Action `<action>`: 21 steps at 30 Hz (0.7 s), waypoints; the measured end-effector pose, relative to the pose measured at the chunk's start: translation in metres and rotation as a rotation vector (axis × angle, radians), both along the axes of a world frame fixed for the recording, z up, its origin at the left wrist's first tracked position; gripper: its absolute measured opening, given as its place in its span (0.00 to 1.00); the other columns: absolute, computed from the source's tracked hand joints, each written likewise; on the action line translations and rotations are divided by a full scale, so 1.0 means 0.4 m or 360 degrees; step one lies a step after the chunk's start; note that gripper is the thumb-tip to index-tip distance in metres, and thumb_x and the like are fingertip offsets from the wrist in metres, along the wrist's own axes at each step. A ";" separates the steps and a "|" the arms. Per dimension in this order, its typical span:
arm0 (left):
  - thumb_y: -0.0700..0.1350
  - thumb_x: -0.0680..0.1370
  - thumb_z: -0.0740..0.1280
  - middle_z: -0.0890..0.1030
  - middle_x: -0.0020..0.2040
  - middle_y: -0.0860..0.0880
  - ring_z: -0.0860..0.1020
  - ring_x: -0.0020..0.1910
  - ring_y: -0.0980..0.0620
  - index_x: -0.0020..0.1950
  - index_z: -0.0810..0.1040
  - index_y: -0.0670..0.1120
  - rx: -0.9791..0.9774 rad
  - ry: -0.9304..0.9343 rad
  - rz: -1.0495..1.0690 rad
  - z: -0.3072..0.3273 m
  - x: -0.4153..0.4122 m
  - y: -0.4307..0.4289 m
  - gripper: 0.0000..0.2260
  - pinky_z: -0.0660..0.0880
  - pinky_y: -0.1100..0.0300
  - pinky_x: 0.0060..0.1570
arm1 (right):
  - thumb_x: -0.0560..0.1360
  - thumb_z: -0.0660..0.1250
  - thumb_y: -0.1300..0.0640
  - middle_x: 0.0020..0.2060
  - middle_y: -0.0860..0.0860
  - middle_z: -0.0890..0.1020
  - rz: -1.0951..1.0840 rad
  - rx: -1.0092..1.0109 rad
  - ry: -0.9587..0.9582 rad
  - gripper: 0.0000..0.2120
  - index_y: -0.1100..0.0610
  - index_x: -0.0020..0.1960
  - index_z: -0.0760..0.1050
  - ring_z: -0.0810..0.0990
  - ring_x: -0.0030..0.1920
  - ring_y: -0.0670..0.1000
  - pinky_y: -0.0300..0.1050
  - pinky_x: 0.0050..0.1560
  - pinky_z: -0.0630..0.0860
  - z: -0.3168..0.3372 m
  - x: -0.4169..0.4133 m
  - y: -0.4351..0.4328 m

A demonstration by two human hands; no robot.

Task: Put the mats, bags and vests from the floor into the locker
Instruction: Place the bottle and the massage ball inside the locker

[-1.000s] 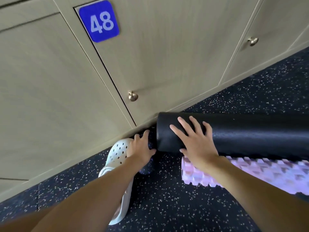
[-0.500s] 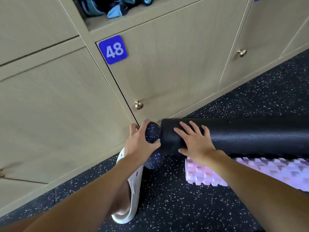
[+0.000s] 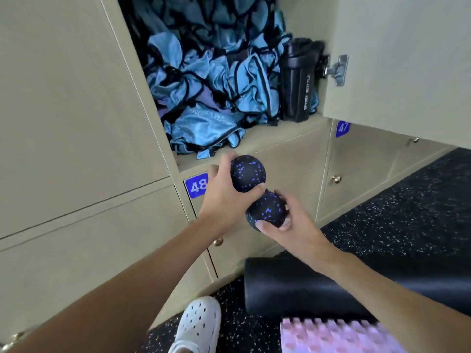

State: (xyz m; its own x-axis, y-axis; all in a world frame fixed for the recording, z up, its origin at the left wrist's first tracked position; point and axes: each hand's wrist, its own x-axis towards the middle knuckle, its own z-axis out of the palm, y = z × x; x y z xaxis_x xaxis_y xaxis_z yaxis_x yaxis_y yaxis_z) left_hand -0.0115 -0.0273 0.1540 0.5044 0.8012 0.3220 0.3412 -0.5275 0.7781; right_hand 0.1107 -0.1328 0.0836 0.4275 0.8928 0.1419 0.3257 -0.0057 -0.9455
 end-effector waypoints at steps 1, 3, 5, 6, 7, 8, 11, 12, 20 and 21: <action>0.52 0.70 0.76 0.68 0.61 0.52 0.72 0.53 0.60 0.64 0.63 0.61 0.0067 -0.0010 -0.0040 0.032 0.019 0.004 0.30 0.69 0.67 0.52 | 0.63 0.76 0.41 0.60 0.44 0.77 -0.0022 0.0057 0.0003 0.37 0.42 0.68 0.64 0.79 0.58 0.43 0.43 0.61 0.76 0.029 0.012 0.011; 0.52 0.72 0.75 0.68 0.61 0.52 0.71 0.55 0.58 0.69 0.63 0.59 0.0177 -0.0015 -0.0128 0.094 0.053 0.013 0.30 0.66 0.71 0.52 | 0.58 0.75 0.39 0.57 0.44 0.79 -0.0114 0.0153 0.0023 0.37 0.41 0.64 0.66 0.81 0.55 0.45 0.48 0.59 0.78 0.081 0.043 0.036; 0.53 0.75 0.71 0.69 0.62 0.51 0.72 0.57 0.55 0.71 0.63 0.56 0.0341 0.0012 -0.0156 0.144 0.076 0.040 0.28 0.67 0.71 0.56 | 0.60 0.76 0.42 0.55 0.43 0.78 -0.0235 0.0237 -0.0041 0.35 0.42 0.63 0.66 0.81 0.53 0.44 0.46 0.56 0.79 0.133 0.079 0.061; 0.54 0.77 0.68 0.70 0.63 0.50 0.72 0.60 0.52 0.72 0.64 0.55 0.0499 0.0076 -0.0083 0.162 0.084 0.062 0.25 0.68 0.65 0.62 | 0.62 0.77 0.45 0.55 0.44 0.78 -0.0274 0.0265 -0.0103 0.33 0.44 0.63 0.66 0.80 0.52 0.43 0.43 0.54 0.78 0.160 0.098 0.075; 0.56 0.78 0.65 0.71 0.65 0.49 0.70 0.64 0.50 0.73 0.65 0.54 0.0689 0.0198 0.0047 0.175 0.090 0.091 0.24 0.65 0.56 0.69 | 0.65 0.77 0.48 0.55 0.45 0.77 -0.0311 0.0272 -0.0171 0.32 0.46 0.64 0.66 0.79 0.52 0.43 0.39 0.52 0.77 0.182 0.118 0.091; 0.57 0.79 0.62 0.70 0.68 0.48 0.67 0.69 0.48 0.74 0.65 0.54 0.0841 0.0383 0.0192 0.185 0.095 0.122 0.24 0.58 0.48 0.74 | 0.66 0.77 0.50 0.56 0.46 0.76 -0.0348 0.0284 -0.0234 0.33 0.47 0.66 0.65 0.78 0.53 0.43 0.39 0.52 0.76 0.203 0.140 0.110; 0.66 0.78 0.54 0.58 0.79 0.50 0.50 0.79 0.45 0.77 0.58 0.59 0.0704 0.0998 0.0315 0.185 0.106 0.201 0.28 0.44 0.31 0.73 | 0.67 0.75 0.46 0.60 0.49 0.73 -0.0368 0.0314 -0.0399 0.37 0.46 0.70 0.62 0.75 0.58 0.47 0.45 0.59 0.74 0.253 0.198 0.179; 0.68 0.78 0.52 0.53 0.81 0.50 0.46 0.80 0.44 0.78 0.54 0.60 0.0616 0.1149 0.0276 0.176 0.109 0.218 0.30 0.43 0.29 0.71 | 0.67 0.74 0.46 0.61 0.49 0.71 -0.0343 0.0275 -0.0504 0.37 0.46 0.72 0.61 0.74 0.58 0.47 0.46 0.61 0.73 0.267 0.212 0.202; 0.66 0.77 0.57 0.49 0.81 0.52 0.39 0.80 0.48 0.79 0.46 0.46 0.0624 0.1061 0.0296 0.128 0.103 0.267 0.40 0.37 0.35 0.74 | 0.71 0.74 0.59 0.68 0.50 0.66 -0.0284 0.0150 -0.0967 0.32 0.50 0.71 0.63 0.73 0.63 0.53 0.47 0.65 0.69 0.300 0.256 0.337; 0.65 0.77 0.59 0.52 0.80 0.50 0.42 0.80 0.48 0.78 0.49 0.46 0.0634 0.0926 0.0307 0.121 0.101 0.268 0.38 0.38 0.36 0.75 | 0.71 0.74 0.60 0.68 0.50 0.66 -0.0265 0.0155 -0.0994 0.32 0.50 0.70 0.64 0.73 0.63 0.53 0.48 0.65 0.69 0.292 0.255 0.350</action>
State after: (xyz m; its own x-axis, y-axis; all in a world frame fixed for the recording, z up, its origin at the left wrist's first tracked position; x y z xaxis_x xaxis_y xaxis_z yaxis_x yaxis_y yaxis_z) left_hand 0.0287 0.0799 0.2023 0.5444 0.7710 0.3304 0.7562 -0.6215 0.2045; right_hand 0.2126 0.0074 0.2004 0.3702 0.7921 0.4853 0.8159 -0.0275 -0.5775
